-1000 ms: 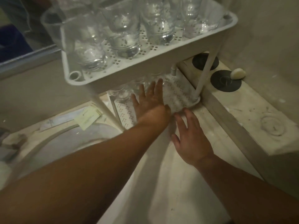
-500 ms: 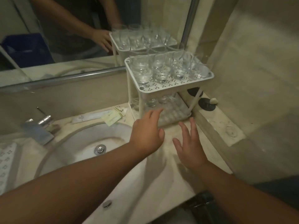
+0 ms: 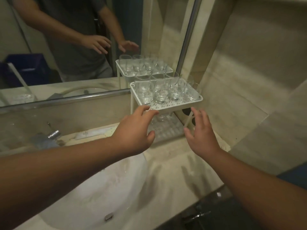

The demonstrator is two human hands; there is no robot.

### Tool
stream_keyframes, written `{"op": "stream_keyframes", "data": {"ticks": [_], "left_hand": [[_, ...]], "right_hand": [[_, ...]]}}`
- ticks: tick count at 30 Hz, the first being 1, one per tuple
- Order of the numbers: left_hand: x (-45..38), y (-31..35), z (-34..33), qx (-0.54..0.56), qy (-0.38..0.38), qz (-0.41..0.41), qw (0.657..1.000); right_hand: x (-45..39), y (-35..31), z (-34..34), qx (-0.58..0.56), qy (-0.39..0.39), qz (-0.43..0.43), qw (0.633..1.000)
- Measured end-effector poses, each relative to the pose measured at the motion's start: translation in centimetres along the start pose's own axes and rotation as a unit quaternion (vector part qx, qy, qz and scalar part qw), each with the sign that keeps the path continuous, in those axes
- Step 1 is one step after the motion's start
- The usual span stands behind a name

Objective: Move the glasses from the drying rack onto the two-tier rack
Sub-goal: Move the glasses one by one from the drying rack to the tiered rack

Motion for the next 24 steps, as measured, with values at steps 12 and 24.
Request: {"op": "stream_keyframes", "data": {"ticks": [12,24], "left_hand": [[-10.4,3.9,-6.5,0.068,0.097,0.111,0.987],[-14.4,2.1,-11.6,0.085,0.154,0.118,0.977]], "right_hand": [[-13.6,4.4,0.6,-0.017,0.029,-0.027,0.999],[-17.7,7.9,-3.2,-0.056,-0.004,-0.034,0.998]]}}
Point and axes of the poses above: each hand's wrist, its own x-axis away from the middle knuckle, its own z-axis out of the back of the hand, y = z × x, the point moved 3 cm from there along -x, towards the middle knuckle, and after that the axes turned 6 degrees about y, right-handed, at the moved point
